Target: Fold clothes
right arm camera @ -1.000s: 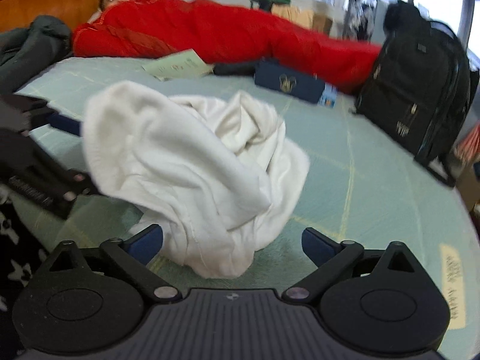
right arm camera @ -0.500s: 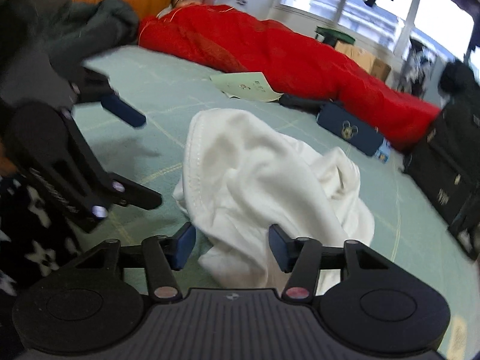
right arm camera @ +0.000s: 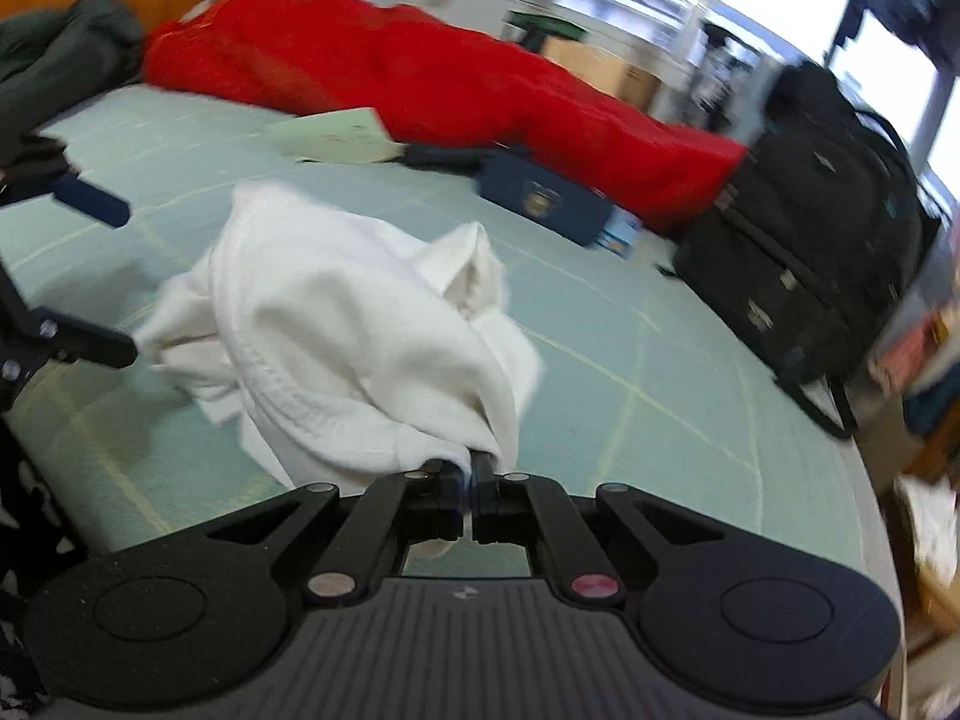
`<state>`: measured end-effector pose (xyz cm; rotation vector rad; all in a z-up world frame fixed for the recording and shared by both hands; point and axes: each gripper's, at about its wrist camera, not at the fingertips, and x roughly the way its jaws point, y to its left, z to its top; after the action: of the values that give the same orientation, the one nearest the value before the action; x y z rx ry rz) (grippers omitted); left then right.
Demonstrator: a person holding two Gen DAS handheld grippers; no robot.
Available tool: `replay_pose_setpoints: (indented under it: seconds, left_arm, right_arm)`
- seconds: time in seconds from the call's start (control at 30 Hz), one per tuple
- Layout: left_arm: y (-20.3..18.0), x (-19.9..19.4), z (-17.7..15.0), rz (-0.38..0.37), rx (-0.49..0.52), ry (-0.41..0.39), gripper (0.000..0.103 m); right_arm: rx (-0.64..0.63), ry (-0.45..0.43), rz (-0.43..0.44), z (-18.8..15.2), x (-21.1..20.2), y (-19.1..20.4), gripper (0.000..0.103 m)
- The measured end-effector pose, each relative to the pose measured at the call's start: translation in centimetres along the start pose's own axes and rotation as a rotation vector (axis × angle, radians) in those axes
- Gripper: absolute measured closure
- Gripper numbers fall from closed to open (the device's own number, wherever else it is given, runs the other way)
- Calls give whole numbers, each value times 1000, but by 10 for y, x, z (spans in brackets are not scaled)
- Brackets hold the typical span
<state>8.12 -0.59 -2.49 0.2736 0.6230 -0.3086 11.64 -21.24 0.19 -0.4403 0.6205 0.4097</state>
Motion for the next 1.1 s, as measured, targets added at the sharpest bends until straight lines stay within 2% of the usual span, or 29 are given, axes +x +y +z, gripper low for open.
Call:
replay_pose_setpoints:
  seconds: [0.17,0.3,0.47,0.57,0.73,0.9,1.0,1.1]
  left_arm:
    - [-15,14,13,-11,45,-8,5]
    - [-19,24,23,-12,49,-13,5]
    - [-15,29,39,-7,42,-33,5]
    - [-7,33,50,10,30,-34,5]
    - [8,43,71,16,10,-31,5]
    - [12,66,93,-13,30,-13,21]
    - [18,86,104,-54,-7,9,32]
    - [21,105,109,-111,-19,36,32]
  right_arm:
    - [80,21,-14,-15,5,-24,99]
    - [144,35,7,-29,4,-32,96]
    - [223,52,34,-47,2,-43,83]
    - [277,33,60,-53,-3,-49,78]
    - [368,0,122,-58,-9,-55,55]
    - [399,-1,142,-61,-9,-55,51]
    - [386,-3,136,-62,-9,-49,49]
    - [404,-5,152,-67,-8,-50,48]
